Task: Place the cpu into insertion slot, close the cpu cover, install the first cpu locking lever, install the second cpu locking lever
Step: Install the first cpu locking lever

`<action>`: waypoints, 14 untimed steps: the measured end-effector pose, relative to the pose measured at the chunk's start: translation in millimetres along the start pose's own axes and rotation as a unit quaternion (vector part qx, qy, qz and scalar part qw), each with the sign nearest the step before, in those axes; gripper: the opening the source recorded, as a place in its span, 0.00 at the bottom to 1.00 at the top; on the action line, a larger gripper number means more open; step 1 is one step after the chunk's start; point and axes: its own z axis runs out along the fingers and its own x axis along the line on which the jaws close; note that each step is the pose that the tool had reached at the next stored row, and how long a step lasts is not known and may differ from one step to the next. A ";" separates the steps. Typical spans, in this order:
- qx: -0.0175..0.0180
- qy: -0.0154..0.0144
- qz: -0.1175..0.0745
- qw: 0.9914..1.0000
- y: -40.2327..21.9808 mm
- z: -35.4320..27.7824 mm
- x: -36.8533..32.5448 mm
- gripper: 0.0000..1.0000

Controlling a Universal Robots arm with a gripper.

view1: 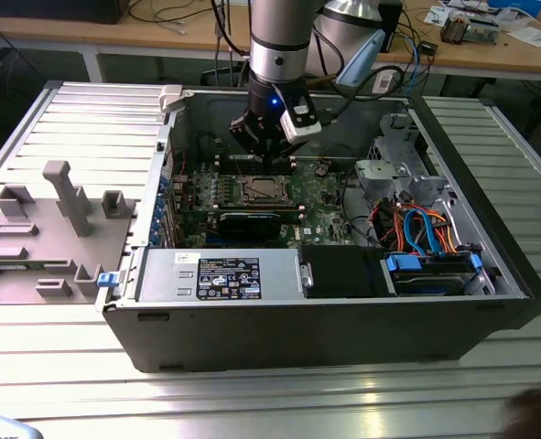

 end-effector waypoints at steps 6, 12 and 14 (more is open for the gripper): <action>0.000 0.000 -0.015 1.000 0.0 0.0 0.0 0.11; 0.000 0.000 -0.025 1.000 0.0 0.0 0.0 0.11; 0.000 0.000 -0.029 1.000 0.0 0.0 0.0 0.11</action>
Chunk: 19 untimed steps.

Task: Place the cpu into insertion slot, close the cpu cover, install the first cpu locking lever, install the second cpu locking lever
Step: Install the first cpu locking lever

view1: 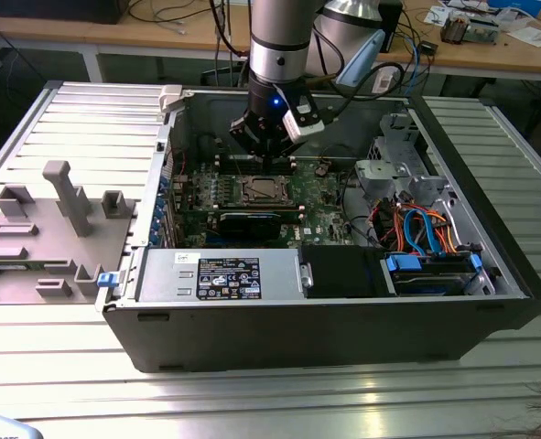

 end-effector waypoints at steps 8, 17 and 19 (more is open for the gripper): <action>0.000 0.000 -0.014 1.000 0.0 0.0 0.0 0.11; 0.000 0.000 -0.023 1.000 0.0 0.0 0.0 0.11; 0.000 0.000 -0.024 1.000 0.0 0.0 0.0 0.11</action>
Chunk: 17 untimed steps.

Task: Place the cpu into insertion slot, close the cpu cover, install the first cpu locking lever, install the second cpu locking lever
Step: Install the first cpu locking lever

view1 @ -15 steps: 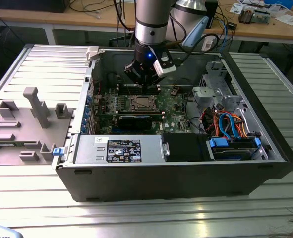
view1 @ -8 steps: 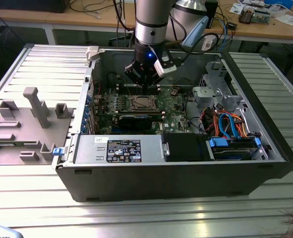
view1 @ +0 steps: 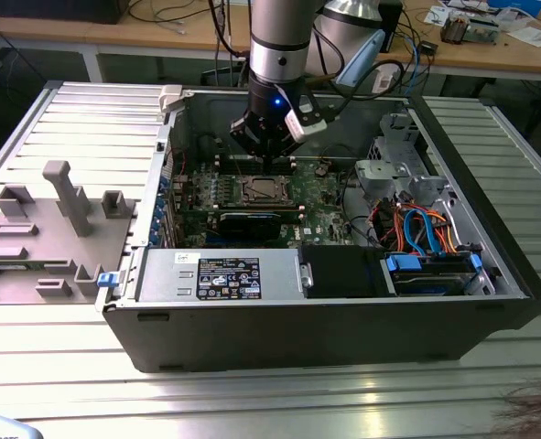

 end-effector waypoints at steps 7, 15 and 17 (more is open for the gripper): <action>0.000 0.000 -0.006 1.000 0.0 0.0 0.0 0.11; 0.000 0.000 -0.011 1.000 0.0 0.0 0.0 0.11; 0.000 0.000 -0.012 1.000 0.0 0.0 0.0 0.11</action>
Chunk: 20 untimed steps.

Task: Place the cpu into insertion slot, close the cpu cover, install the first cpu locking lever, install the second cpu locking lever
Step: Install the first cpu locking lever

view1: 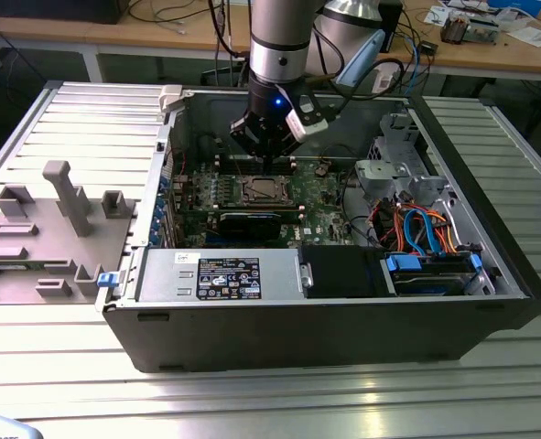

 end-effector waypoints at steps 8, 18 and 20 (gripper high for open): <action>0.000 0.000 -0.005 1.000 0.0 0.0 0.0 0.11; 0.000 0.000 -0.009 1.000 0.9 0.4 17.5 0.11; 0.000 0.000 -0.010 1.000 0.9 0.4 18.3 0.11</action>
